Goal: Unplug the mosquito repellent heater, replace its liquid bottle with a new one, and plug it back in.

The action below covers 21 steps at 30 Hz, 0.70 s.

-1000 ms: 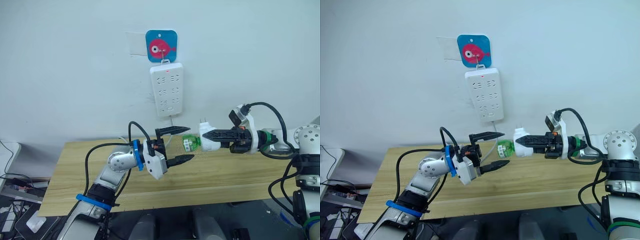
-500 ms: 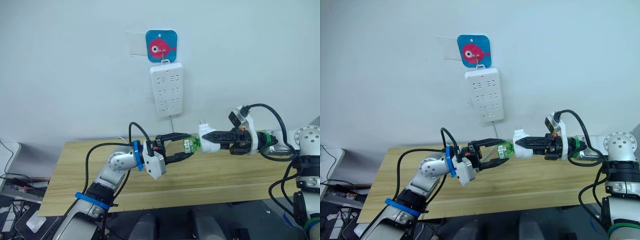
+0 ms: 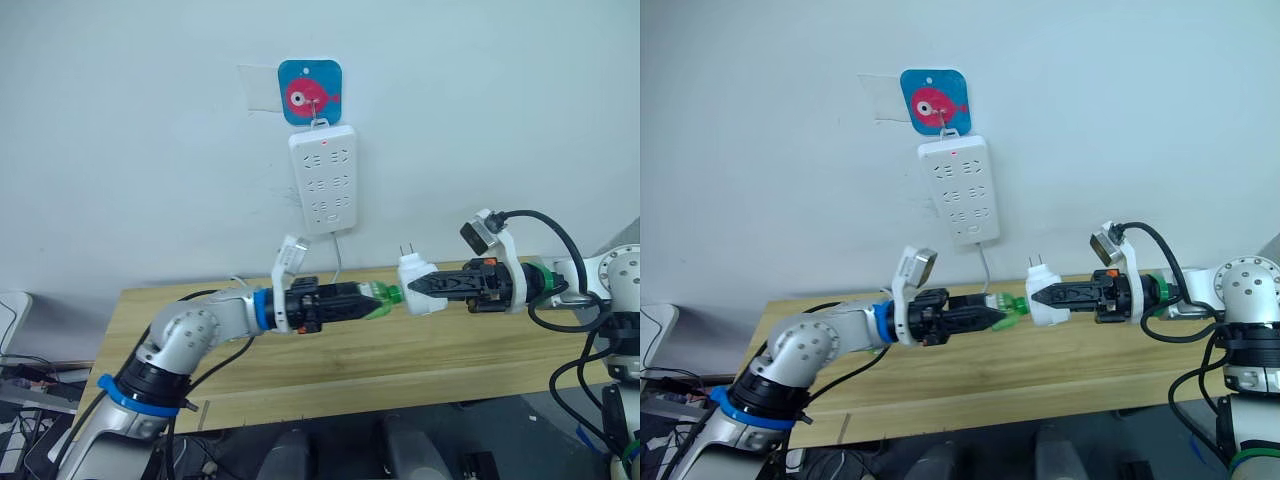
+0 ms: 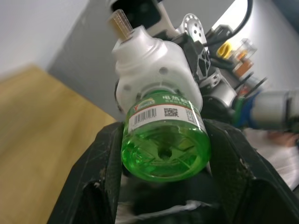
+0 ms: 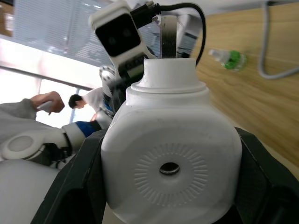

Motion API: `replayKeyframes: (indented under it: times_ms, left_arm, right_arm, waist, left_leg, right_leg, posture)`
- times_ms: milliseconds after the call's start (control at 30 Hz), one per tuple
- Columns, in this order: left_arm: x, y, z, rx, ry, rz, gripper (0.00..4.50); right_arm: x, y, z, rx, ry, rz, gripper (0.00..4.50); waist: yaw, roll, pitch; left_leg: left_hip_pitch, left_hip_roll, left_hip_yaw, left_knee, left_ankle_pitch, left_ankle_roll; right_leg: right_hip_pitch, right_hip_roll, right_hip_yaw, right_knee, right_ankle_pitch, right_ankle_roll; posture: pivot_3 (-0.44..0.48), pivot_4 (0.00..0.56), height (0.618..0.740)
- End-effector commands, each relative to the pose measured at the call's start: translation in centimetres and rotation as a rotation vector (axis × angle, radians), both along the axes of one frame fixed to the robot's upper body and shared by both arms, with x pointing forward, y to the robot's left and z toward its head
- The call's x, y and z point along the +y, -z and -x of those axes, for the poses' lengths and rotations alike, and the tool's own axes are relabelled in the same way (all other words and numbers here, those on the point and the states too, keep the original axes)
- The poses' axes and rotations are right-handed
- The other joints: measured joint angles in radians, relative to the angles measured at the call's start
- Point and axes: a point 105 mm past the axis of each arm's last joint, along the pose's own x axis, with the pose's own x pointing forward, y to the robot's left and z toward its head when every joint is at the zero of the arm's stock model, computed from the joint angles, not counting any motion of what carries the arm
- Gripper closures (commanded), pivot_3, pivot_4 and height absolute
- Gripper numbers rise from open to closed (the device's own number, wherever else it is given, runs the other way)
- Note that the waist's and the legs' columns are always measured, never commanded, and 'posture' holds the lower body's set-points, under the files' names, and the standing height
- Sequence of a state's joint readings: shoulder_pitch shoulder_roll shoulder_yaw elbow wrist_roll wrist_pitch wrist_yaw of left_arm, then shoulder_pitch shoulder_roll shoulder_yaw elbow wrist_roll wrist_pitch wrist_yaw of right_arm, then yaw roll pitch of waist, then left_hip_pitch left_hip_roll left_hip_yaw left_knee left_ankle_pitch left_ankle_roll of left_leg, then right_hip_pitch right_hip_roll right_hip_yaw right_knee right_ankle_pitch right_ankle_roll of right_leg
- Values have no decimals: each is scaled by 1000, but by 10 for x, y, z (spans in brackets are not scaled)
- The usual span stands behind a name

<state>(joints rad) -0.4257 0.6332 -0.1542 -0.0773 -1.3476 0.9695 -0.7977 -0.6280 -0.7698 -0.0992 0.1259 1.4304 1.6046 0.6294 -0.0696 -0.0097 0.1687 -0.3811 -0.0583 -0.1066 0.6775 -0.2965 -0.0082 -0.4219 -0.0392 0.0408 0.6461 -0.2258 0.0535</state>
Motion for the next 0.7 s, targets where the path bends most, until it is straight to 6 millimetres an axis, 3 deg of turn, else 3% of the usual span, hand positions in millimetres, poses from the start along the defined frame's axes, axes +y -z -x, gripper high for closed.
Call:
replayKeyframes:
  times_ms: [33, 233, 300, 400, 467, 533, 700]
  left_arm:
    - [9, -17, 9, 68, 65, 89, 2227]
    - [18, -6, 13, 78, 49, 44, 2227]
    - [23, -3, 12, 63, 13, 30, 2227]
    - [26, -1, 10, 40, -24, 20, 2227]
    - [26, 0, 10, 30, -50, 21, 2227]
    - [24, 2, 13, 21, -57, 18, 2227]
    - [22, 5, 17, 3, -81, 3, 2227]
  right_arm:
    - [-4, -13, -3, -51, 1, -15, 1526]
    - [-21, -10, -19, -54, 114, 35, 1526]
    - [-36, 3, -29, -68, 200, 126, 1526]
    - [-56, 28, -43, -112, 296, 301, 1526]
    - [-93, 76, -58, -175, 388, 639, 1526]
    - [-127, 109, -58, -244, 361, 905, 1526]
    - [-166, 138, -57, -260, 327, 1128, 1526]
  waist:
    - [0, 0, 0]
    - [5, 0, 1]
    - [9, 0, 1]
    - [13, 2, 3]
    - [13, 1, 4]
    - [16, 0, 5]
    - [28, 5, 17]
  left_leg:
    - [0, 0, 0, 0, 0, 0]
    - [0, -1, 1, 0, 0, 0]
    - [0, -1, 1, 0, 0, 0]
    - [0, -1, 2, 0, 0, -1]
    - [0, -1, 2, 0, 0, -1]
    - [1, -1, 2, 0, 0, -1]
    - [0, -3, 7, 0, 2, -4]
  right_leg:
    - [0, 0, 0, 0, 0, 0]
    - [0, -1, 2, -1, 0, 0]
    - [0, -1, 2, -1, 0, -1]
    - [0, -1, 2, -1, 0, -1]
    - [0, -2, 2, -1, 0, -1]
    - [0, -2, 2, -2, 0, -1]
    - [-3, -7, 4, 0, 0, -1]
  posture:
    - [-90, 167, 740]
    - [-84, 174, 740]
    - [-76, 178, 740]
    - [-66, 180, 740]
    - [-52, 183, 740]
    - [-30, 185, 740]
    - [-5, 193, 740]
